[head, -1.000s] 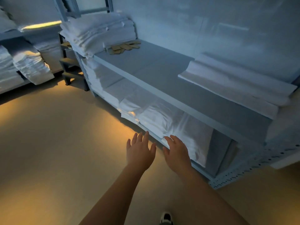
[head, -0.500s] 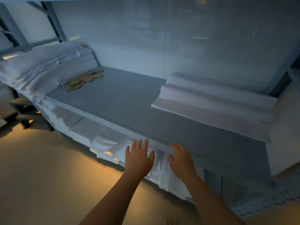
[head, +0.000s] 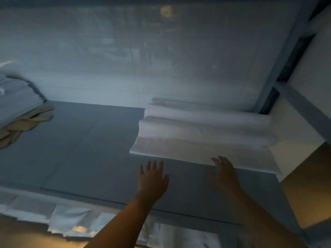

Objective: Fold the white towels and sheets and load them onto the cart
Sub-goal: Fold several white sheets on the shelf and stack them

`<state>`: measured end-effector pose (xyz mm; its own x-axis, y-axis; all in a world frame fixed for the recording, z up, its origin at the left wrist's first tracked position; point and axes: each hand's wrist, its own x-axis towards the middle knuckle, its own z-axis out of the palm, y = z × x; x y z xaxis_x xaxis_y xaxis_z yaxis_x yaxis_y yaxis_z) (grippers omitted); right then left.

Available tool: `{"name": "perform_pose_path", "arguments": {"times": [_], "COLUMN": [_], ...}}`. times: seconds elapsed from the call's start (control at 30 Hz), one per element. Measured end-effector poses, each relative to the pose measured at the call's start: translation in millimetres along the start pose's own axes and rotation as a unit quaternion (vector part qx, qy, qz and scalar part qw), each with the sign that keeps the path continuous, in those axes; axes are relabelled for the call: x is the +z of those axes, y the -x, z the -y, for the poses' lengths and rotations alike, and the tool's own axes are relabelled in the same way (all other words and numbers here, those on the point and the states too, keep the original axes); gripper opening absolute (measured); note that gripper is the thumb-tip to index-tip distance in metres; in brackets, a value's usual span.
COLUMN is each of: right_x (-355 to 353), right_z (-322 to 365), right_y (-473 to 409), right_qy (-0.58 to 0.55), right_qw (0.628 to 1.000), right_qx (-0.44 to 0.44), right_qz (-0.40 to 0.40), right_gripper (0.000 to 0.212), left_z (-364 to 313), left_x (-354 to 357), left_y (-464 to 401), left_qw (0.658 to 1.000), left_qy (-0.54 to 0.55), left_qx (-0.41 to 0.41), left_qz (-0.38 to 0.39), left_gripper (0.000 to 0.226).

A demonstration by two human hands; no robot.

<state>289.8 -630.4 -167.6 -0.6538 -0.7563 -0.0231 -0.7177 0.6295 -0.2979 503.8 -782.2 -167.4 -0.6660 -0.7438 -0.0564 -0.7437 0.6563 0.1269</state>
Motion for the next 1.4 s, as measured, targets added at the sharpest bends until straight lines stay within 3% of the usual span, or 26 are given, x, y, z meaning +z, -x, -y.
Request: {"name": "perform_pose_path", "arguments": {"times": [0.23,0.6,1.0,1.4], "right_x": [18.5,48.0,51.3,83.6], "right_z": [-55.4,-62.8,14.8,128.1], "right_y": [-56.4,-47.2,52.5,70.4], "right_qy": [0.111,0.118,0.092,0.069], "right_qw": [0.986,0.986,0.976,0.979], "right_qx": [0.068,0.082,0.089,0.096], "right_qz": [0.103,0.087,0.174,0.167], "right_gripper": [0.074,0.068,0.072,0.076], "left_z": [-4.4,-3.6,60.6,160.8], "left_x": [39.9,58.4,48.5,35.4], "left_y": [-109.6,-124.5,-12.8,6.9], "left_qw": [0.995,0.993,0.989,0.985], "left_qy": [-0.045,-0.073,-0.058,-0.057], "left_qx": [0.088,0.088,0.055,0.053], "left_qz": [0.017,0.028,0.128,0.156], "left_gripper": [0.072,0.064,0.064,0.061]}}
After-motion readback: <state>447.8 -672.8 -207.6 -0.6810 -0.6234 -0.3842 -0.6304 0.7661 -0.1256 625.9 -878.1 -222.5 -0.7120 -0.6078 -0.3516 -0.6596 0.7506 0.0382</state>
